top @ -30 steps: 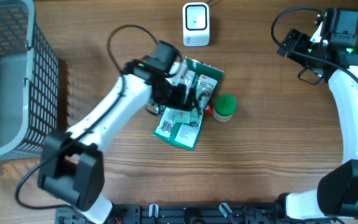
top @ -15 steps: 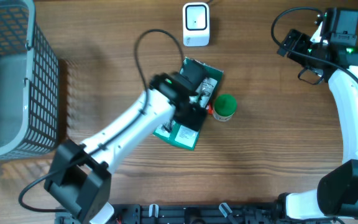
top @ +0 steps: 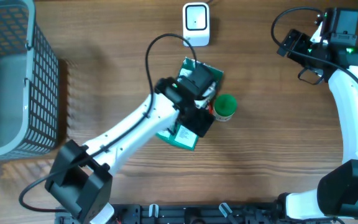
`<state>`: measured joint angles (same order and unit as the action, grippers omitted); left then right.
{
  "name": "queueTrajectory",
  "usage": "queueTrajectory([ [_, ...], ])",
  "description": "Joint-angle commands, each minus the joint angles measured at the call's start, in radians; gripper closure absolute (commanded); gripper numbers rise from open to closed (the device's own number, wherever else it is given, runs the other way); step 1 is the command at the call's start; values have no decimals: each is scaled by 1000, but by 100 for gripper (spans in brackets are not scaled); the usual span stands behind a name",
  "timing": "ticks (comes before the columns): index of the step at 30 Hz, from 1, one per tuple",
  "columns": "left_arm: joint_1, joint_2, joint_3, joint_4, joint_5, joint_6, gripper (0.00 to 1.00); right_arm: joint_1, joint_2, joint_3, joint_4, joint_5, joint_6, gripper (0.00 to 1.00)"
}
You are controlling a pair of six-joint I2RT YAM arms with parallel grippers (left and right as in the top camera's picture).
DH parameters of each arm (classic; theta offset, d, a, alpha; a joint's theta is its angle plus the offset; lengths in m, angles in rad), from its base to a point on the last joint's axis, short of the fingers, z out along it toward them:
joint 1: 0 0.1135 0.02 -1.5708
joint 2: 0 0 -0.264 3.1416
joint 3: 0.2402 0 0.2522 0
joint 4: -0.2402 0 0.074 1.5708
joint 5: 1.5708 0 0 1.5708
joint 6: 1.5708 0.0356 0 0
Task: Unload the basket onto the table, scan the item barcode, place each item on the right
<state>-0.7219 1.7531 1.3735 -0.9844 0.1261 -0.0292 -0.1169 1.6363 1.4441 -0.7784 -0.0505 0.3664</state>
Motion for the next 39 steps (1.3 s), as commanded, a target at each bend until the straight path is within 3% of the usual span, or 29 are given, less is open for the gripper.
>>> queueTrajectory([
  [1,101,-14,1,-8,443,179,0,-2,10,2,33,16,45,0],
  [5,223,-14,1,-1,672,183,0,-2,10,2,91,17,189,0],
  [9,311,-14,1,10,909,183,0,-2,10,2,88,16,222,1],
  [12,375,-14,1,32,1098,183,0,-2,9,2,92,-90,317,0],
  [14,412,-14,1,50,1200,183,0,-2,10,2,118,-327,277,0],
  [17,439,-14,1,75,1265,183,0,12,11,2,182,-807,42,0],
  [19,442,-14,1,103,1328,183,0,30,11,2,130,-903,-17,0],
  [22,451,-14,1,171,1442,182,0,57,11,2,24,-821,-21,0],
  [27,459,-14,1,265,1451,95,0,95,11,2,-40,-826,17,0],
  [33,461,-14,1,274,1451,95,0,156,11,2,27,-1041,6,0],
  [39,465,-14,1,312,1452,95,0,256,11,2,64,-1047,82,0],
])
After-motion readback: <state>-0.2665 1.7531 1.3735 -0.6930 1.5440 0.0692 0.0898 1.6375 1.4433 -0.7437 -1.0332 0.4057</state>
